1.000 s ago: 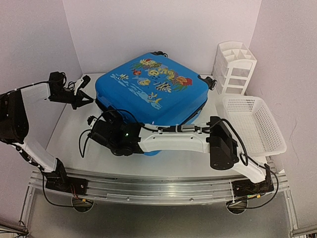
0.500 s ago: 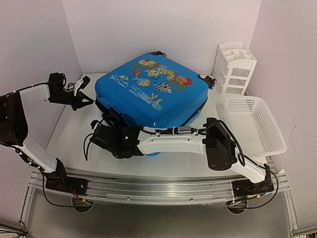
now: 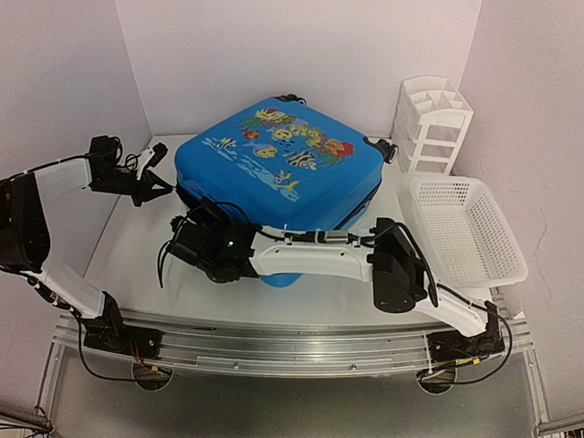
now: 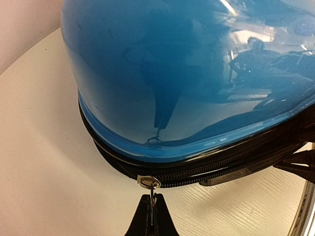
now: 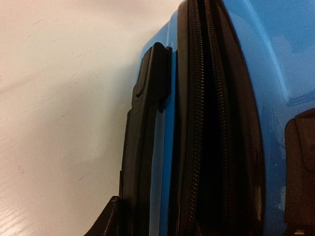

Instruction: Open, take out, and arrange the luggage

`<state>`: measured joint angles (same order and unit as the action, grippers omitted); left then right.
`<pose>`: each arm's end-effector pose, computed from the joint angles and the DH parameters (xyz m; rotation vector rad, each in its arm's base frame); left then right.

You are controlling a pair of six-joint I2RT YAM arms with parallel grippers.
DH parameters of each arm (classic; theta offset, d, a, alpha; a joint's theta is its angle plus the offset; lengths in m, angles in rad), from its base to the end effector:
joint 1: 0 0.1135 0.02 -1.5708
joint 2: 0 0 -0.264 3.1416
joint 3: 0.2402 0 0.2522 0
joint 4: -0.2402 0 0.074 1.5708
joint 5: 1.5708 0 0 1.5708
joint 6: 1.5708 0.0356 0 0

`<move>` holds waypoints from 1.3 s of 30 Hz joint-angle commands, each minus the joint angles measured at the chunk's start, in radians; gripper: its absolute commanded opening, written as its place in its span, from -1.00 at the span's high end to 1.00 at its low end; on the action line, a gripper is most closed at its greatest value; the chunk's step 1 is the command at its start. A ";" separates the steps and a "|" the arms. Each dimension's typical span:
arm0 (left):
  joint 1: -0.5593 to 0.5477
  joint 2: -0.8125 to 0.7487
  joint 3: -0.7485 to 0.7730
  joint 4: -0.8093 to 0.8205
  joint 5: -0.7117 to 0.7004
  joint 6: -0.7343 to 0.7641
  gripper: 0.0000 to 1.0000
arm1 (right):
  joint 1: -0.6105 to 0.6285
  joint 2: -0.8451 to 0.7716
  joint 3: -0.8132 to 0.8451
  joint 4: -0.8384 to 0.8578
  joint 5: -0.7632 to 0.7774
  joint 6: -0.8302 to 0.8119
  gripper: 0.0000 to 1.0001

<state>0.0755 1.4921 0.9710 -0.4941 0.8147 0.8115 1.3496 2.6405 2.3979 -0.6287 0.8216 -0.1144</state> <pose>0.2946 -0.0037 0.2231 1.0645 1.9937 -0.5998 0.1498 0.5475 0.1645 -1.1595 1.7914 -0.3033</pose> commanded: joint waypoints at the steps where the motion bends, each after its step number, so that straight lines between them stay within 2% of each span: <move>1: 0.006 -0.048 0.022 0.064 0.048 -0.109 1.00 | -0.084 0.069 -0.176 -0.258 -0.170 0.052 0.66; 4: 0.013 -0.035 0.039 0.083 0.038 -0.103 1.00 | -0.085 0.010 -0.267 -0.267 -0.209 0.067 0.97; 5: 0.017 -0.030 0.045 0.081 0.033 -0.087 1.00 | -0.085 -0.010 -0.299 -0.267 -0.238 0.073 1.00; 9: 0.046 0.004 0.072 0.086 0.001 0.001 1.00 | -0.075 -0.112 -0.433 -0.265 -0.345 0.082 1.00; 14: 0.063 0.024 0.112 0.016 0.000 0.175 1.00 | -0.046 -0.209 -0.583 -0.257 -0.381 0.059 1.00; 25: 0.081 0.057 0.192 -0.084 0.043 0.259 1.00 | 0.035 -0.470 -0.852 -0.187 -0.519 -0.082 1.00; 30: 0.081 0.035 0.238 -0.303 0.120 0.414 1.00 | 0.058 -0.575 -0.964 -0.176 -0.550 -0.134 1.00; 35: 0.049 0.018 0.265 -0.717 0.195 0.758 1.00 | 0.078 -0.640 -1.043 -0.174 -0.553 -0.236 1.00; 37: 0.020 0.004 0.246 -0.776 0.189 0.845 1.00 | 0.084 -0.656 -1.062 -0.174 -0.559 -0.300 1.00; 39: -0.005 -0.019 0.219 -0.740 0.179 0.844 1.00 | 0.090 -0.671 -1.083 -0.174 -0.568 -0.344 1.00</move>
<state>0.0574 1.5758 1.0991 -1.1907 0.9379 1.4620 1.3894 1.9865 1.4172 -0.3159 0.4369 -0.2639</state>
